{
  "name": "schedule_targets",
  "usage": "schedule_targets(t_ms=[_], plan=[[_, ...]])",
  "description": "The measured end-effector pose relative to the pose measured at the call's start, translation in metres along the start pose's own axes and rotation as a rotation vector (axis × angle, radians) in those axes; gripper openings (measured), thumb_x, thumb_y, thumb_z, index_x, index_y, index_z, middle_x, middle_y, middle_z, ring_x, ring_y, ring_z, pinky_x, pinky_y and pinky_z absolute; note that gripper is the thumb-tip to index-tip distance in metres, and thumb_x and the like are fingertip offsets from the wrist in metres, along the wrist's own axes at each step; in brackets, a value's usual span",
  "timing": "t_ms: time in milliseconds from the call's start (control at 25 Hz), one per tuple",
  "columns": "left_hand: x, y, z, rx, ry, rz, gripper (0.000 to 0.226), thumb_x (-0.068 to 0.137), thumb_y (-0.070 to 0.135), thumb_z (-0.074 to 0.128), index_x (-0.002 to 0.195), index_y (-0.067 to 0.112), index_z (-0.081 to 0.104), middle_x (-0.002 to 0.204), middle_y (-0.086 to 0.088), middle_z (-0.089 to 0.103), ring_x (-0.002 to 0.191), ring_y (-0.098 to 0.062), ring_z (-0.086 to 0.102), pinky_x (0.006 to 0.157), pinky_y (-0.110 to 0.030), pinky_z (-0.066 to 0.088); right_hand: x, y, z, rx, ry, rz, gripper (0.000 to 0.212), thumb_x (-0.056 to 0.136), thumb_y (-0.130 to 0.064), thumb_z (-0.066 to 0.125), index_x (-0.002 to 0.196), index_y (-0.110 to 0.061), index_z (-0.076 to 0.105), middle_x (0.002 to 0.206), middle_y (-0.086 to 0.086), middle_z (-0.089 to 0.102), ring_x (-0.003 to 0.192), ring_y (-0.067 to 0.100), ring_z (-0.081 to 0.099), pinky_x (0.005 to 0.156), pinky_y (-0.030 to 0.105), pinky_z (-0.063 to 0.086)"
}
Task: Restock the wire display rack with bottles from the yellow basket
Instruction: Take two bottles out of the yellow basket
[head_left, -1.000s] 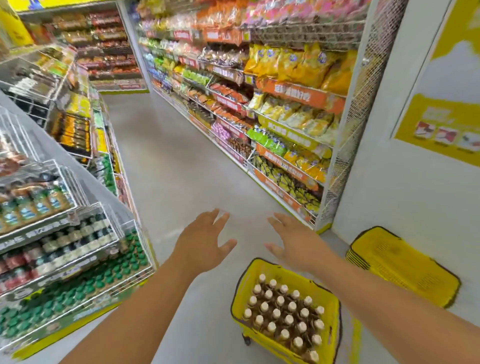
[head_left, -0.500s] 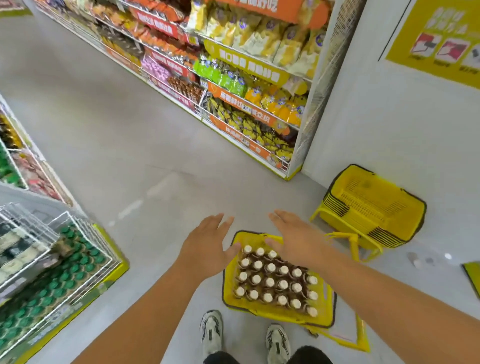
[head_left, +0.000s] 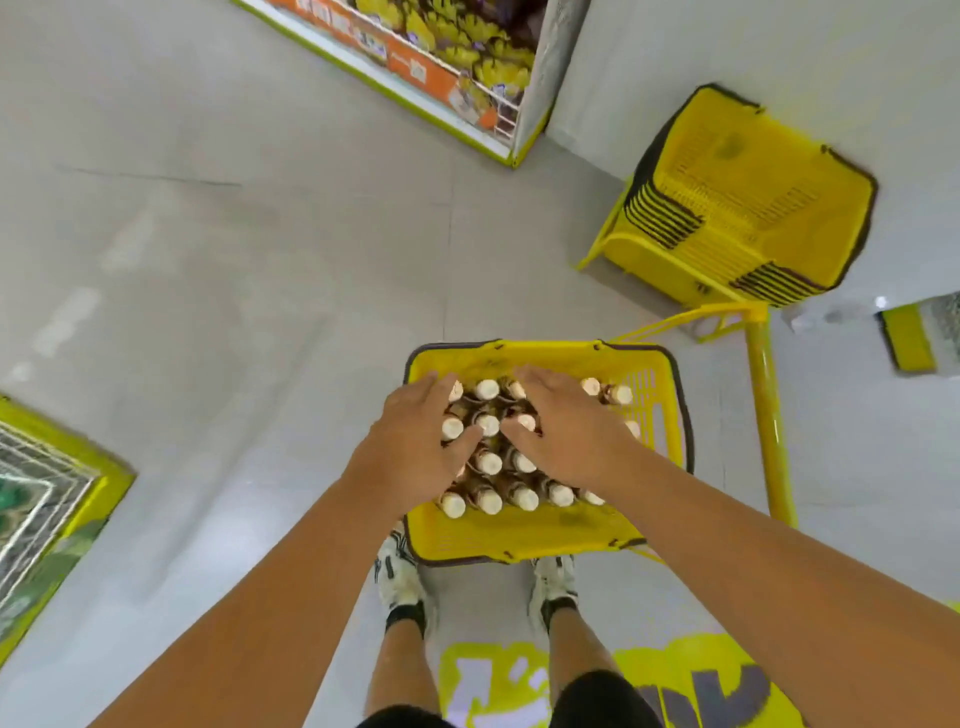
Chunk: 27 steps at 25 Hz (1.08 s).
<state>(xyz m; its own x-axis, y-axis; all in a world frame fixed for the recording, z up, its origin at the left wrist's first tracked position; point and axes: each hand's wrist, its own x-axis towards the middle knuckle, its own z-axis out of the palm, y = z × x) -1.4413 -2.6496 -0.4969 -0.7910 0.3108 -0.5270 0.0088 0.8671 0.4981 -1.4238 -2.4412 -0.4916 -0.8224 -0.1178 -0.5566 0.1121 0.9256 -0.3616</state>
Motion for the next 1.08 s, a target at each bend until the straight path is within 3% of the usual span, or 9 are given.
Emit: schedule_targets(t_ms=[200,280,400,520,760,920,1080], plan=[[0.062,-0.033,0.058,-0.006,-0.023,-0.098,0.071,0.098,0.050,0.052,0.158,0.019,0.029,0.163,-0.007,0.031,0.149,-0.030,0.029,0.121,-0.046,0.027,0.065,0.032,0.060,0.198,-0.046,0.068,0.078,0.102,-0.053,0.050,0.163,-0.019,0.016,0.171,0.002,0.018,0.157,0.020,0.016,0.125,0.037,0.020],[0.078,-0.034,0.072,0.155,0.055,-0.099,0.070,0.096,0.048,0.050,0.155,0.016,0.033,0.160,-0.008,0.037,0.143,-0.032,0.041,0.118,-0.049,0.031,0.084,0.043,0.079,0.258,-0.043,0.078,0.078,0.102,-0.052,0.051,0.163,-0.020,0.015,0.171,0.000,0.018,0.157,0.018,0.015,0.124,0.036,0.020],[0.085,-0.024,0.088,0.279,0.184,-0.111,0.065,0.098,0.042,0.051,0.154,0.014,0.037,0.162,-0.008,0.035,0.149,-0.029,0.033,0.124,-0.045,0.018,0.101,0.056,0.100,0.353,-0.005,0.086,0.076,0.102,-0.050,0.053,0.163,-0.021,0.018,0.170,0.000,0.022,0.156,0.016,0.019,0.122,0.033,0.023],[0.088,-0.017,0.100,0.111,0.154,-0.127,0.061,0.101,0.037,0.050,0.156,0.019,0.033,0.165,-0.002,0.029,0.152,-0.022,0.025,0.120,-0.038,0.029,0.106,0.060,0.114,0.382,0.033,0.061,0.073,0.102,-0.046,0.055,0.162,-0.021,0.022,0.167,0.000,0.029,0.152,0.017,0.028,0.118,0.030,0.029],[0.121,-0.036,0.117,-0.084,0.143,-0.263,0.058,0.101,0.022,0.055,0.155,0.017,0.034,0.155,-0.003,0.044,0.139,-0.023,0.044,0.100,-0.026,0.040,0.124,0.055,0.134,0.493,0.070,0.098,0.067,0.102,-0.040,0.057,0.160,-0.021,0.029,0.161,0.002,0.040,0.147,0.021,0.039,0.114,0.032,0.036],[0.140,-0.049,0.132,-0.186,0.129,-0.380,0.056,0.100,0.020,0.059,0.153,0.020,0.039,0.149,-0.007,0.052,0.135,-0.028,0.051,0.099,-0.035,0.045,0.139,0.052,0.148,0.590,0.105,0.165,0.063,0.102,-0.034,0.060,0.158,-0.020,0.035,0.154,0.003,0.049,0.139,0.020,0.047,0.107,0.027,0.039],[0.154,-0.060,0.147,-0.253,0.211,-0.365,0.034,0.096,0.016,0.065,0.129,0.014,0.059,0.116,-0.007,0.068,0.105,-0.029,0.063,0.075,-0.028,0.043,0.154,0.048,0.162,0.499,0.118,0.183,0.061,0.102,-0.027,0.060,0.157,-0.018,0.035,0.144,0.007,0.057,0.129,0.026,0.056,0.100,0.036,0.049]])
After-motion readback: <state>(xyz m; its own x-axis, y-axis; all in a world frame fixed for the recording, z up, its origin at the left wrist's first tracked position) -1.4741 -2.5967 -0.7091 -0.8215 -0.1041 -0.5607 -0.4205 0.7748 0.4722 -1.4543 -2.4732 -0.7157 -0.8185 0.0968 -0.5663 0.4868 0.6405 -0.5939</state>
